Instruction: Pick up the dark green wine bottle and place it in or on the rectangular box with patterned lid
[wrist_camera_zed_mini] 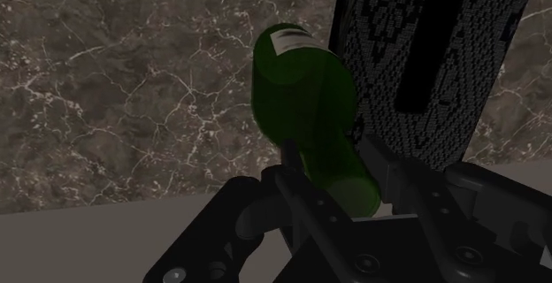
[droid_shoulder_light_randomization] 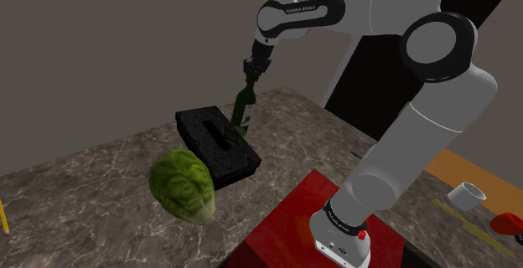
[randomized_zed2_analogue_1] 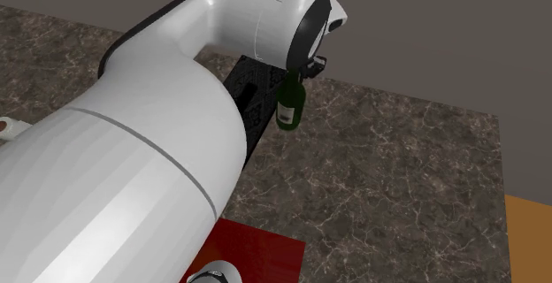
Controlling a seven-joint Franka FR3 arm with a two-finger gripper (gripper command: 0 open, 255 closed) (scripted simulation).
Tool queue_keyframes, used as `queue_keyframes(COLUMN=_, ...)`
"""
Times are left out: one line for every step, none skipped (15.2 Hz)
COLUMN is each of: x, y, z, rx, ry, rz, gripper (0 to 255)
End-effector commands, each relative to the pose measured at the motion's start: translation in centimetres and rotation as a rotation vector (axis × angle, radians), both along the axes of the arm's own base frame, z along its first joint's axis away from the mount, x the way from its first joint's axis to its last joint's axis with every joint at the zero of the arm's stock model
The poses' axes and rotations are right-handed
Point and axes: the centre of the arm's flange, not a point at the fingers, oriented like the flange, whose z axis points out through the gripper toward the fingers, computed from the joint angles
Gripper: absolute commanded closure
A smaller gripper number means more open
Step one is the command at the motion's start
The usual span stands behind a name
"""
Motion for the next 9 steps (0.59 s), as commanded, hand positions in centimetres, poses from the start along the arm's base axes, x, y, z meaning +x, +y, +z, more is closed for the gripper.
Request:
queue_keyframes(x=0.0, y=0.1, z=1.1, rx=0.000, ry=0.000, rz=0.000, gripper=255)
queue_keyframes(x=0.0, y=0.1, z=1.6, rx=0.000, ry=0.000, rz=0.000, gripper=255)
queue_keyframes(x=0.0, y=0.1, z=2.1, rx=0.000, ry=0.000, rz=0.000, gripper=255)
queue_keyframes(x=0.0, y=0.1, z=2.7, rx=0.000, ry=0.000, rz=0.000, gripper=255)
queue_keyframes(x=0.0, y=0.1, z=3.2, rx=0.000, ry=0.000, rz=0.000, gripper=255)
queue_keyframes(x=0.0, y=0.1, z=3.7, rx=0.000, ry=0.000, rz=0.000, gripper=255)
queue_keyframes(x=0.0, y=0.1, z=4.2, rx=0.000, ry=0.000, rz=0.000, gripper=255)
queue_keyframes(x=0.0, y=0.1, z=4.8, rx=0.000, ry=0.000, rz=0.000, gripper=255)
queue_keyframes(x=0.0, y=0.1, z=5.3, rx=0.000, ry=0.000, rz=0.000, gripper=255)
